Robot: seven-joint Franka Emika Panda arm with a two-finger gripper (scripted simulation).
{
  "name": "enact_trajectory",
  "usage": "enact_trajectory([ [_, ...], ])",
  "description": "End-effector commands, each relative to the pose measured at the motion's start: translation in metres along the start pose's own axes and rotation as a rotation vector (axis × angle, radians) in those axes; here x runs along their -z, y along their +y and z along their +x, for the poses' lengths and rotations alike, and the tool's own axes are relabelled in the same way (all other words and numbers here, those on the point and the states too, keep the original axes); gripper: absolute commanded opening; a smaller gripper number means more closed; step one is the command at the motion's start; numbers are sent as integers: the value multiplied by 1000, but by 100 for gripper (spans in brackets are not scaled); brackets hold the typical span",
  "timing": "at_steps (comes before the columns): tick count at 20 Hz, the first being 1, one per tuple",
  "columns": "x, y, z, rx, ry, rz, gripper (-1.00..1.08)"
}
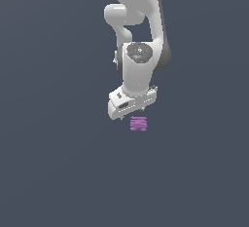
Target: Pick up the object and move it to a goal position.
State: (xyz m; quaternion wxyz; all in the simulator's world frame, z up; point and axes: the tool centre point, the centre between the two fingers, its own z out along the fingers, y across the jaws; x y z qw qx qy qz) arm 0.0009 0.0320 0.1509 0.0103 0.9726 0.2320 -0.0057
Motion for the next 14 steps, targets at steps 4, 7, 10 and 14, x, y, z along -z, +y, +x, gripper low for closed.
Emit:
enact_trajectory([
  [4, -11, -6, 1, 165, 0, 0, 100],
  [7, -16, -9, 2, 255, 0, 0, 100],
  [10, -22, -13, 2, 344, 1, 0, 100],
  [14, -29, -17, 3, 464, 2, 1, 100],
])
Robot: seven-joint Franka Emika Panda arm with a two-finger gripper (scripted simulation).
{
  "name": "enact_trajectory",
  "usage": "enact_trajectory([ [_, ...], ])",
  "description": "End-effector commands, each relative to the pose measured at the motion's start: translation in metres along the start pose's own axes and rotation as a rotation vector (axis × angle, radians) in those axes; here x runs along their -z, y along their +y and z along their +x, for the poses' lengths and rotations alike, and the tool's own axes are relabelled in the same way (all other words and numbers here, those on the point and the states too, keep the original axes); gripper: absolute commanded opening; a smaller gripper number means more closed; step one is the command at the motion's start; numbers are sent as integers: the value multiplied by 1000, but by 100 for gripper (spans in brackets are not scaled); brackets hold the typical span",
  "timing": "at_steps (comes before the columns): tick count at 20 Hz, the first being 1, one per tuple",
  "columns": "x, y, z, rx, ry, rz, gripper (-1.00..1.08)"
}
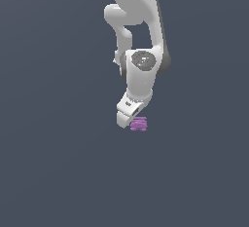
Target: Pick up the object and move it to a goal position.
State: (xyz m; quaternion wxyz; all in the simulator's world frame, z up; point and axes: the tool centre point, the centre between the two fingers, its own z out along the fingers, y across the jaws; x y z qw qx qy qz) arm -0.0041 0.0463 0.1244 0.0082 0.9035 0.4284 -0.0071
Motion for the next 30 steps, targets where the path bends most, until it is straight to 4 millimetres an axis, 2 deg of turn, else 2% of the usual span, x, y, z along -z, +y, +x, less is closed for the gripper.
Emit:
enact_trajectory([
  [1, -5, -3, 2, 77, 1, 0, 100],
  [17, -29, -19, 12, 511, 16, 3, 100],
  [30, -34, -24, 14, 616, 22, 3, 100],
])
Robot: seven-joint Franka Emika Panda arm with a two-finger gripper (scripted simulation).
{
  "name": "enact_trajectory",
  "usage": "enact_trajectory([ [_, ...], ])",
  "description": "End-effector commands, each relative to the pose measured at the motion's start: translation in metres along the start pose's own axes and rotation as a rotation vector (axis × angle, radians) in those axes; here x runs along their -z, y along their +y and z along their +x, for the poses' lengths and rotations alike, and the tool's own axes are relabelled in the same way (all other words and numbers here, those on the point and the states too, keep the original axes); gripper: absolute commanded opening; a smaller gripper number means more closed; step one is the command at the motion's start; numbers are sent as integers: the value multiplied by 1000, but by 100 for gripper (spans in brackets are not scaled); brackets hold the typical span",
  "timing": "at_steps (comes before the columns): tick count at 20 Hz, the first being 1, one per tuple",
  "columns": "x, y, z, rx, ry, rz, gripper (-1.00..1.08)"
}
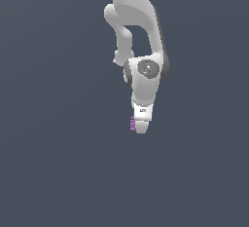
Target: Pick up the object and move it to a goal position.
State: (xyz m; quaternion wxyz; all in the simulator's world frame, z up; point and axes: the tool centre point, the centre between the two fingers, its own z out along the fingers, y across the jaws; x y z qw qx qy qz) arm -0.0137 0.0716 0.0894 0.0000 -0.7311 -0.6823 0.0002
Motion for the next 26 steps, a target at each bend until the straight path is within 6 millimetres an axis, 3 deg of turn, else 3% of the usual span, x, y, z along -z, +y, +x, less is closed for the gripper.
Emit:
enact_trajectory([
  [1, 0, 0, 0, 0, 0, 0, 100],
  [5, -9, 0, 0, 1, 0, 0, 100],
  [12, -43, -1, 0, 5, 0, 0, 100],
  [17, -50, 0, 0, 5, 0, 0, 100],
  [18, -50, 0, 0, 5, 0, 0, -100],
  [26, -50, 0, 0, 5, 0, 0, -100],
])
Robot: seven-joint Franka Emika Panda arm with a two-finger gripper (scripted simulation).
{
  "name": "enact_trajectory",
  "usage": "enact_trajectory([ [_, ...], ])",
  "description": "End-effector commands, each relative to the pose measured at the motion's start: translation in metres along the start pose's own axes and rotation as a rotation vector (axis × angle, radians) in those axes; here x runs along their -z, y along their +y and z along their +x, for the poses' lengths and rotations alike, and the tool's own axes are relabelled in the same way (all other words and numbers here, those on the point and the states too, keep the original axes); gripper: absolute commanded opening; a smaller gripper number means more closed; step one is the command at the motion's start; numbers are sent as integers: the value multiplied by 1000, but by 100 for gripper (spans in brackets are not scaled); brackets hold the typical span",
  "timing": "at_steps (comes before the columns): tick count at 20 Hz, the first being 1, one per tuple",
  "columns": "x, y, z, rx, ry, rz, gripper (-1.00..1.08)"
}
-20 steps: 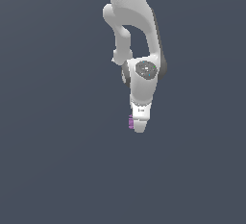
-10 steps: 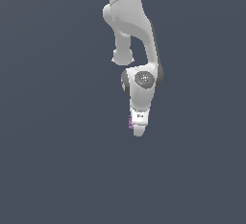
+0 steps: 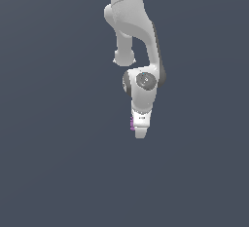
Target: Pick up the object and move it to a goal position.
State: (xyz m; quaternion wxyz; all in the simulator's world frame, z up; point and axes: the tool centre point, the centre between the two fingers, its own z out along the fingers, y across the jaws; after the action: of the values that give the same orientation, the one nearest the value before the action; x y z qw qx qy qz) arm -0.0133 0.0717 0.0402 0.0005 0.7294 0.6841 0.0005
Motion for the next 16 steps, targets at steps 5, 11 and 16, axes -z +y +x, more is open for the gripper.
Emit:
enact_trajectory([
  [5, 3, 1, -2, 0, 0, 0, -100],
  [11, 25, 7, -23, 0, 0, 0, -100],
  [16, 60, 16, -54, 1, 1, 0, -100],
])
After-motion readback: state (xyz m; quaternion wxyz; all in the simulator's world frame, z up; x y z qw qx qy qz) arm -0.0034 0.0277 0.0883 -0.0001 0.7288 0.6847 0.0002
